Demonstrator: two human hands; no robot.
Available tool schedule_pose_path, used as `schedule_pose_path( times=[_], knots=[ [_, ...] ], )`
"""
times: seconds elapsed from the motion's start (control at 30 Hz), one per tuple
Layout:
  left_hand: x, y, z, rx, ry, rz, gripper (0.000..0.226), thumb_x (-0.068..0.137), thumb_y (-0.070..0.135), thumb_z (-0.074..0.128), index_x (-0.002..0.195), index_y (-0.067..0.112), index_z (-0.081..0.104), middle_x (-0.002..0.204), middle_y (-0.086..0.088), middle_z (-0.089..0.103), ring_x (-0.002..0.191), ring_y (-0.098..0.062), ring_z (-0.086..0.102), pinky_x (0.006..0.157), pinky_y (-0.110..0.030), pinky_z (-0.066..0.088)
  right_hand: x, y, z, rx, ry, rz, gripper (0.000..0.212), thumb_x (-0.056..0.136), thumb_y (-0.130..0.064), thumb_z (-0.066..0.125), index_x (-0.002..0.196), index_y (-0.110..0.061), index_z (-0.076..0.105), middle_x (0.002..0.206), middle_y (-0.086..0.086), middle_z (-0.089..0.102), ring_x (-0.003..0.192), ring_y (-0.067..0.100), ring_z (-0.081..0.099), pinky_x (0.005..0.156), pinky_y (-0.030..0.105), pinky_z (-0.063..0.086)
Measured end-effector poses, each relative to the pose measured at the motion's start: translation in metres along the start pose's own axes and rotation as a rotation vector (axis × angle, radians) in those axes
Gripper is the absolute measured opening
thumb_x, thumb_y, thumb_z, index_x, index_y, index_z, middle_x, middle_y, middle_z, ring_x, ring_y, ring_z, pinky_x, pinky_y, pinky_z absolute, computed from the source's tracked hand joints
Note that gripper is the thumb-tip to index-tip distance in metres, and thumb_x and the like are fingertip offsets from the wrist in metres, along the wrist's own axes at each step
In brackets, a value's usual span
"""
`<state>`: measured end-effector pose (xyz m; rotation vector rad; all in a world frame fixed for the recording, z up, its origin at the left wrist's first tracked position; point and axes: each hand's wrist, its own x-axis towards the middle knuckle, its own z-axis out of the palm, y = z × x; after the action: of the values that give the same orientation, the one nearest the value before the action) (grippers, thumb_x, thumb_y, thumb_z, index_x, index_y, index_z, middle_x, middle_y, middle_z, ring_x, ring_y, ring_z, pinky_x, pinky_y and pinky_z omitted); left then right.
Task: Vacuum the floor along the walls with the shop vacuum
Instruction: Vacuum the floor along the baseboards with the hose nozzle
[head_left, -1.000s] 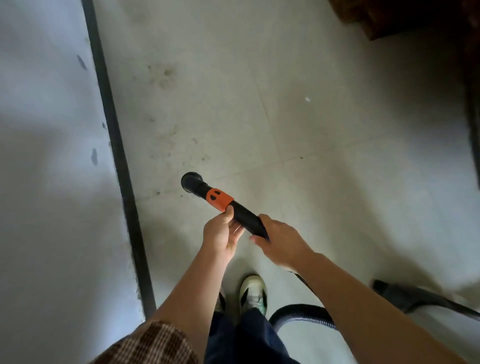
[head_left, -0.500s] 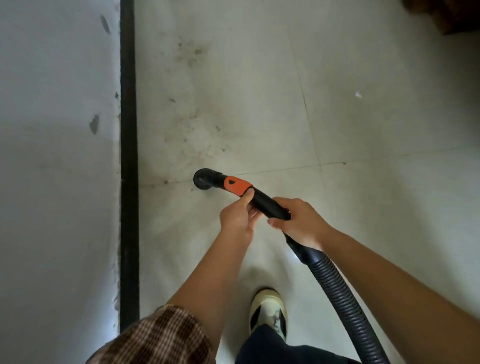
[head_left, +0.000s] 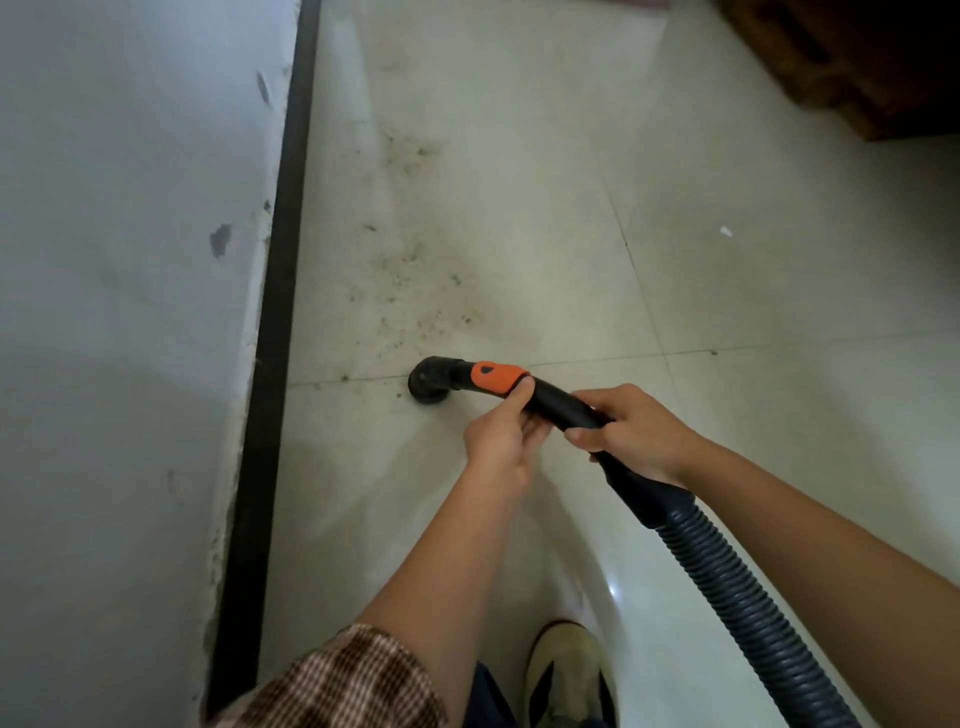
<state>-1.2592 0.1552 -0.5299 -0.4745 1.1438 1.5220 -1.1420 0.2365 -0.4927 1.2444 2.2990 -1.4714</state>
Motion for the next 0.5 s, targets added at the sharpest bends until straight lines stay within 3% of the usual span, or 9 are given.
schedule_pose_path(
  times=[0.2, 0.5],
  knots=[
    [-0.001, -0.007, 0.008, -0.002, -0.078, 0.008, 0.028, 0.092, 0.006, 0.064, 0.116, -0.008, 0.061, 0.114, -0.025, 0.067, 0.097, -0.027, 0.069, 0.081, -0.03, 0.058, -0.011, 0.006, -0.003, 0.016, 0.077, 0.018, 0.01, 0.087, -0.011, 0.064, 0.096, -0.009, 0.068, 0.071, 0.007, 0.06, 0.067, 0.02, 0.059, 0.079, 0.05, 0.055],
    [0.001, -0.024, 0.007, 0.047, -0.065, -0.087, 0.02, 0.087, 0.006, 0.071, 0.104, -0.004, 0.066, 0.105, -0.021, 0.072, 0.091, -0.026, 0.072, 0.084, -0.034, 0.058, -0.028, 0.021, -0.007, 0.08, 0.045, 0.103, 0.011, 0.088, -0.007, 0.063, 0.097, -0.003, 0.067, 0.068, 0.003, 0.057, 0.06, 0.013, 0.061, 0.068, 0.035, 0.05]
  ],
)
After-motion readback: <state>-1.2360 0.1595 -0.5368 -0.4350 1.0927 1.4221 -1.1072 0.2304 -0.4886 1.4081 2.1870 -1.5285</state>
